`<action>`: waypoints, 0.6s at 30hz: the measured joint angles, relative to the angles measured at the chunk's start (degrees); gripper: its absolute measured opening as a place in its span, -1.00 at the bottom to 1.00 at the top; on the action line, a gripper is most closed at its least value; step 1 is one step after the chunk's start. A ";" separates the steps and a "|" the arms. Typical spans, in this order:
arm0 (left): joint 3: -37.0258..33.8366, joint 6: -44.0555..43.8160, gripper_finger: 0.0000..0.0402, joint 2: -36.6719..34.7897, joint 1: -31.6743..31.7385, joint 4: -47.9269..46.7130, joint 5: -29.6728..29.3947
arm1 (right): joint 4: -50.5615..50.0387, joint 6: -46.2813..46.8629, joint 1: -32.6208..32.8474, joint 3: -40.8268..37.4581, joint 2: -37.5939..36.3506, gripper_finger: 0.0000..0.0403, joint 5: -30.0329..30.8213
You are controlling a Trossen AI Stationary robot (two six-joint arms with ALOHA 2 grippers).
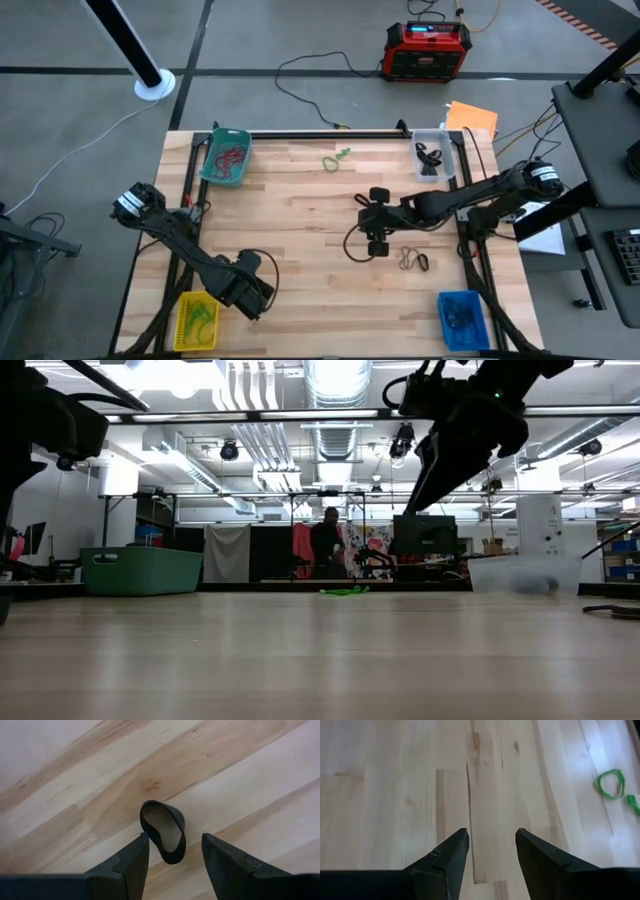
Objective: Sort rubber bands into baskets
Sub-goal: Put the black rubber band into the transparent bin
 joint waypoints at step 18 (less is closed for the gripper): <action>-7.17 1.20 -0.18 0.57 0.00 10.86 0.17 | 0.91 3.32 0.02 -1.82 0.04 -0.18 -1.12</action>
